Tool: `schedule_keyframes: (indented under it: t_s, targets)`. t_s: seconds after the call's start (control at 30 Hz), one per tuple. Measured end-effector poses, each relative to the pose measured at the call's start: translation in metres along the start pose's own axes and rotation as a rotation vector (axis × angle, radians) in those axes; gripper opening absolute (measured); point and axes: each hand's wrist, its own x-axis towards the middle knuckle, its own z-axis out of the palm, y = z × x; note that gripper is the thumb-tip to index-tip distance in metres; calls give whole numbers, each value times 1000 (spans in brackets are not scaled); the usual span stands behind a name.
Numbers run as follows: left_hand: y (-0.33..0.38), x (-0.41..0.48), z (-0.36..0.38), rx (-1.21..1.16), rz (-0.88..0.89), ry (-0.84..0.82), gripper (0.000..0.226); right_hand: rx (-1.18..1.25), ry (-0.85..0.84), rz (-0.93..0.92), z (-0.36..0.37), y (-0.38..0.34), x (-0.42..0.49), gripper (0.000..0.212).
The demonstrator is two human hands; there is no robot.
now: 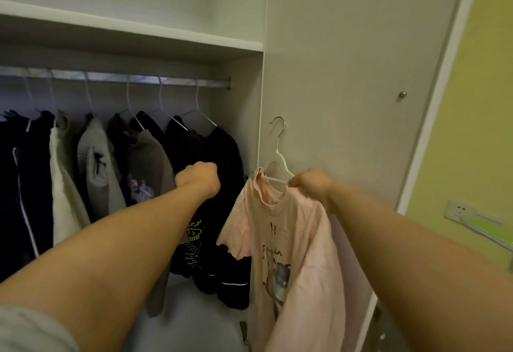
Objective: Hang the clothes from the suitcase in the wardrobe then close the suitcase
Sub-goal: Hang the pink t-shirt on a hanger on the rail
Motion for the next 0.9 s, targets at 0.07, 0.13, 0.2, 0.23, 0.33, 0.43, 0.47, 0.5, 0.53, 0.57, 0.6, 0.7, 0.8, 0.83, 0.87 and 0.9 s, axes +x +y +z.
schedule_keyframes:
  t_s: [0.07,0.13,0.2,0.23,0.33,0.43,0.47,0.5,0.53,0.57,0.6,0.7,0.8,0.83,0.87,0.9]
  targets:
    - [1,0,-1,35,14,30,36,28,21,-18,0,-6,5,9]
    - [2,1,-2,52,26,55,35,16,34,-32,2,-9,12,18]
    - [2,7,-3,51,44,80,37,15,38,-37,4,-12,23,29]
    - [1,11,-3,56,64,89,38,15,42,-35,7,-13,28,30]
    - [1,25,0,121,155,101,44,-21,50,-22,15,-13,42,32]
    - [3,50,5,187,245,102,48,-33,59,-13,22,-13,59,31]
    - [5,57,8,199,273,96,49,-46,62,-8,24,-14,62,30]
    - [7,67,11,215,308,90,50,-58,63,2,26,-15,68,30]
    - [9,74,13,231,336,80,51,-66,62,10,28,-14,72,30]
    - [10,82,17,250,360,69,52,-64,58,21,30,-14,74,30]
    - [12,93,20,269,387,57,53,-59,63,35,33,-14,79,29]
    - [19,118,28,354,449,18,57,-41,70,65,40,-14,89,16]
    - [28,142,33,463,506,-5,56,-27,94,73,46,-19,94,15]
    - [32,152,36,489,526,-8,55,-30,96,81,47,-21,97,22]
    - [34,158,37,509,532,-22,54,-31,97,82,48,-23,100,26]
    - [35,164,39,526,532,-41,53,-29,102,87,49,-24,102,28]
